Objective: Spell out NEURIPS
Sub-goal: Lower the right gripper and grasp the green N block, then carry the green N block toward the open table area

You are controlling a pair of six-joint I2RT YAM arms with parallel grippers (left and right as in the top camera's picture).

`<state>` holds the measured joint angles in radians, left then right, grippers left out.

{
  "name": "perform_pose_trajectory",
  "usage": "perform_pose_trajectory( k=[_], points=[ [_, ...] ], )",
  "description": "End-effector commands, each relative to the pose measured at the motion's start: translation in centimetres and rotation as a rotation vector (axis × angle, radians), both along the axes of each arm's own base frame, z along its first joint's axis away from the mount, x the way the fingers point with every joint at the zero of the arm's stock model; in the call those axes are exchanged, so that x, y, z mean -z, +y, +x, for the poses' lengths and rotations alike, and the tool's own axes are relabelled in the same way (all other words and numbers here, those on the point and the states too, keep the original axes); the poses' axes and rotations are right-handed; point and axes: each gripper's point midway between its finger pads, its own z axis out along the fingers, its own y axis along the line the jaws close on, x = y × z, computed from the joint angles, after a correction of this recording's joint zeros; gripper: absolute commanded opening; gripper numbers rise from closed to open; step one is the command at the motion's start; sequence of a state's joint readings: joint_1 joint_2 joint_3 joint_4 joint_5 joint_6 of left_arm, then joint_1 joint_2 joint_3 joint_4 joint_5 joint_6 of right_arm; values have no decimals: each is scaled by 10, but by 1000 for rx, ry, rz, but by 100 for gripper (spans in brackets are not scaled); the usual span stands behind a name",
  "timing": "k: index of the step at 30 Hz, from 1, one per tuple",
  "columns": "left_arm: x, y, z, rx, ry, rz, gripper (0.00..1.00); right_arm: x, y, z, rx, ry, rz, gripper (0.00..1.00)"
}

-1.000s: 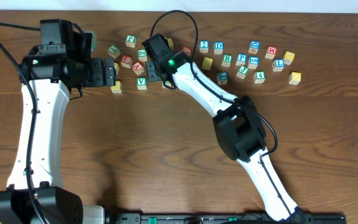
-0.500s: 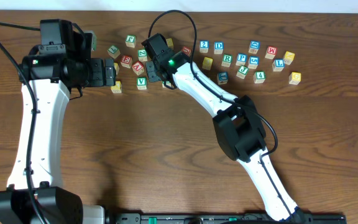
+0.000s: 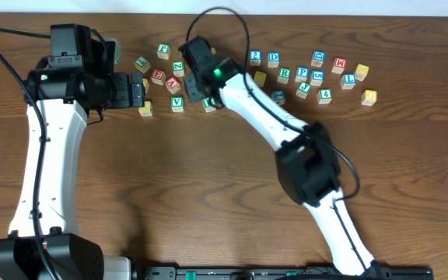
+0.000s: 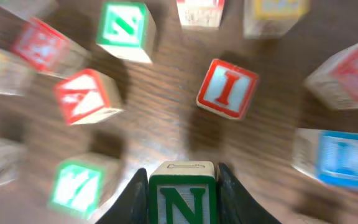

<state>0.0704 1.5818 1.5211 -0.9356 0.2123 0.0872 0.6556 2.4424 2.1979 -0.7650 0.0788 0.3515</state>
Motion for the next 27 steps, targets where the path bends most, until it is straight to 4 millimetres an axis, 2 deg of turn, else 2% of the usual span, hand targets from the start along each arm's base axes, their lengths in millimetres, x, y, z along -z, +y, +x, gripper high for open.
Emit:
perform_pose_trajectory(
  k=[1,4,6,8,10,11,15,21,27],
  points=[
    [-11,-1,3,19,-30,0,98,-105,-7,0,20,-125,109,14],
    [-11,-1,3,19,-30,-1,98,-129,-17,-11,37,-122,120,12],
    [-11,-1,3,19,-30,-1,98,-135,-27,-21,62,-90,115,12],
    [-11,-1,3,19,-30,-1,98,-132,-37,-33,86,-35,93,12],
    [-11,-1,3,19,-31,-1,98,-123,-44,-47,100,35,66,12],
    [-11,-1,3,19,-30,-1,98,-111,-51,-63,98,118,31,13],
    [-11,-1,3,19,-30,-1,97,-90,-66,-89,100,239,-53,14],
    [-11,-1,3,19,-31,-1,98,-53,-81,-118,108,379,-159,11],
    [-11,-1,3,19,-30,-1,98,-19,-88,-144,99,504,-189,7]
  ],
)
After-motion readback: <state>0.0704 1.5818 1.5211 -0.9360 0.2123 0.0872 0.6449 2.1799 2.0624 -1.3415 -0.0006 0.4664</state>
